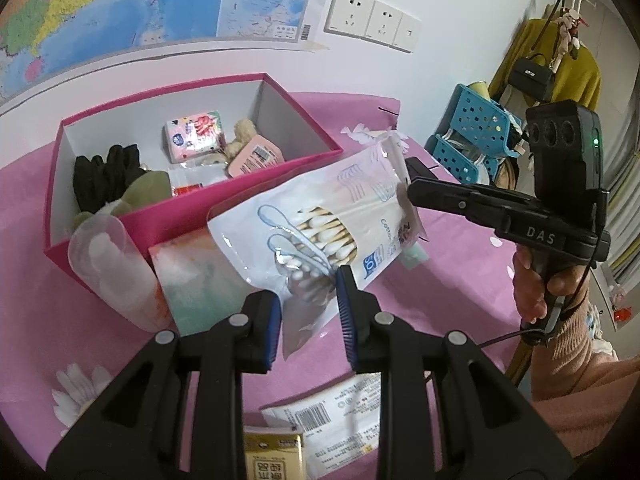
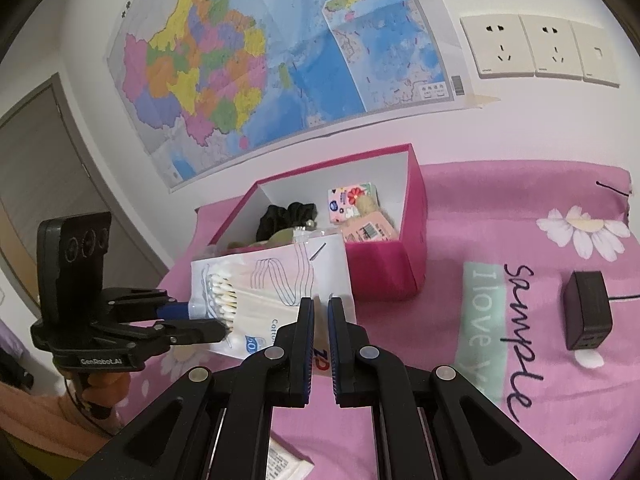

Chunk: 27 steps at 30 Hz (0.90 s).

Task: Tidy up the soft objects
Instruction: 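Lift the cotton-swab bag into the pink box and open the right gripper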

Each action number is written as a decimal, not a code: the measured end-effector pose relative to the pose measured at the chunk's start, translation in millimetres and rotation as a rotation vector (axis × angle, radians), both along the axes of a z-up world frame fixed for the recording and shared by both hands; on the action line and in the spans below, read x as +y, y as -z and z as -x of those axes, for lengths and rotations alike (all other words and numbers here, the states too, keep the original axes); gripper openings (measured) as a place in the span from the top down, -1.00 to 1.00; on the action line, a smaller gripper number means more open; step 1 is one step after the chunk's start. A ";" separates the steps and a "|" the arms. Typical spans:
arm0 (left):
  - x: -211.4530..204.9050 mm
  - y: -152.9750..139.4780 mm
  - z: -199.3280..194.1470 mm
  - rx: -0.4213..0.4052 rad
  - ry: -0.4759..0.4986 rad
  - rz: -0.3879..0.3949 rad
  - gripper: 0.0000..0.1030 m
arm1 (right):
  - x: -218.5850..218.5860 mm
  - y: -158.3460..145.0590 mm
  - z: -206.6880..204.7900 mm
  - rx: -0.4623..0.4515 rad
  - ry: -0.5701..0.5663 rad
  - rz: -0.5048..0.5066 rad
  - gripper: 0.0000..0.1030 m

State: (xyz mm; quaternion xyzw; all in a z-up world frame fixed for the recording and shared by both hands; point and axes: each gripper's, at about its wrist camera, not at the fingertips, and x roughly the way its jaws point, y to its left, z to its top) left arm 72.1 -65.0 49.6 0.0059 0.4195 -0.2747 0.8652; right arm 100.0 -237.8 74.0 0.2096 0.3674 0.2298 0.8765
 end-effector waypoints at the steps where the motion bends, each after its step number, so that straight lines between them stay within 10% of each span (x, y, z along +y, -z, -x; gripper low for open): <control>1: 0.3 -0.9 -1.7 -0.004 -0.002 -0.002 0.46 | 0.3 -0.8 -2.4 -0.003 0.000 0.001 0.88; 27: 6.0 -17.4 -71.5 -0.059 -0.083 -0.053 0.45 | 1.8 -14.1 -78.9 -0.035 0.017 -0.006 0.88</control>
